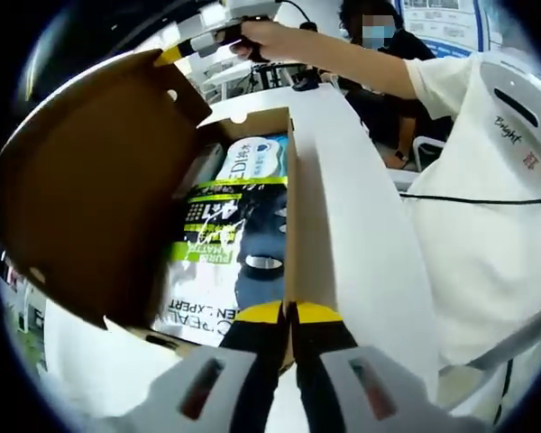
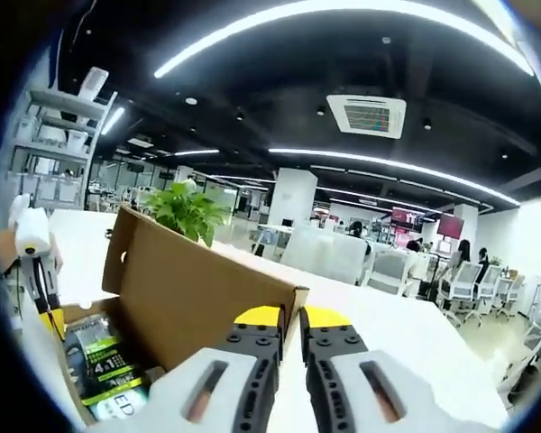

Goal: Operate the shoe box by opening the lid, removing the specified soft item, and placing it in the target area until the item is outside and the box remains undamaged.

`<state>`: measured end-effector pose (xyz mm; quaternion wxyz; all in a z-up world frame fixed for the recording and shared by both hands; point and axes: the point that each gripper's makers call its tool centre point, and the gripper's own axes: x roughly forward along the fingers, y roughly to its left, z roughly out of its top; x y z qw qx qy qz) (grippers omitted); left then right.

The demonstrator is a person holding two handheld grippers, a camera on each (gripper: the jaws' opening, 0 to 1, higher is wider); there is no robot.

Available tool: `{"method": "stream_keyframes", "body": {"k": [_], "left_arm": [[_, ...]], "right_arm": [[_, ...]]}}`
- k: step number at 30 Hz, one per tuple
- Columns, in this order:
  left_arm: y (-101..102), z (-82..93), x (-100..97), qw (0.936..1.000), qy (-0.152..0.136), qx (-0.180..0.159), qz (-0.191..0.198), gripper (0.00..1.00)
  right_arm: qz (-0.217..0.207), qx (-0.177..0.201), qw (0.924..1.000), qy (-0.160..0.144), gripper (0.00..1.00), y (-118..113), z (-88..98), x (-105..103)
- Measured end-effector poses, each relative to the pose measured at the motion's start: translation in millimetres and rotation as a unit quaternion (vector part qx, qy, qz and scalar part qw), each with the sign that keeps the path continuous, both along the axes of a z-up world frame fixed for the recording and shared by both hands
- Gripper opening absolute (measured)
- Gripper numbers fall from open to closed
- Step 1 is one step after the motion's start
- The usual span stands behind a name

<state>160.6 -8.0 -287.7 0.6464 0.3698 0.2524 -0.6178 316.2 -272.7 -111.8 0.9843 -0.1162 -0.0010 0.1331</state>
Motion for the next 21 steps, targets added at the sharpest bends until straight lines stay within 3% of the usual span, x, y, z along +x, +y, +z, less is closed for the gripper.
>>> {"method": "stream_keyframes", "body": {"k": [2, 5, 7, 10, 13, 21], "left_arm": [[0, 0.3, 0.9, 1.0000, -0.003, 0.000, -0.001, 0.03], [0, -0.4, 0.3, 0.9999, -0.007, 0.004, -0.013, 0.02], [-1, -1.1, -0.7, 0.9998, -0.013, 0.010, -0.015, 0.02], [0, -0.9, 1.1, 0.9999, -0.009, 0.011, -0.007, 0.02], [0, -0.5, 1.6, 1.0000, -0.006, 0.007, -0.004, 0.02], [0, -1.0, 0.1, 0.9998, -0.012, 0.003, -0.013, 0.03]], "right_arm": [[0.002, 0.004, 1.0000, 0.000, 0.05, -1, -0.4, 1], [-0.007, 0.077, 0.9969, -0.013, 0.04, -2, 1.3, -5], [-0.012, 0.039, 0.9984, -0.040, 0.03, -4, 1.9, -6], [-0.027, 0.012, 0.9989, -0.035, 0.03, -1, 1.0, -5], [-0.027, -0.014, 0.9995, -0.009, 0.03, -1, -0.8, 4], [-0.003, 0.004, 0.9956, 0.094, 0.04, -6, -13.2, 36]]}}
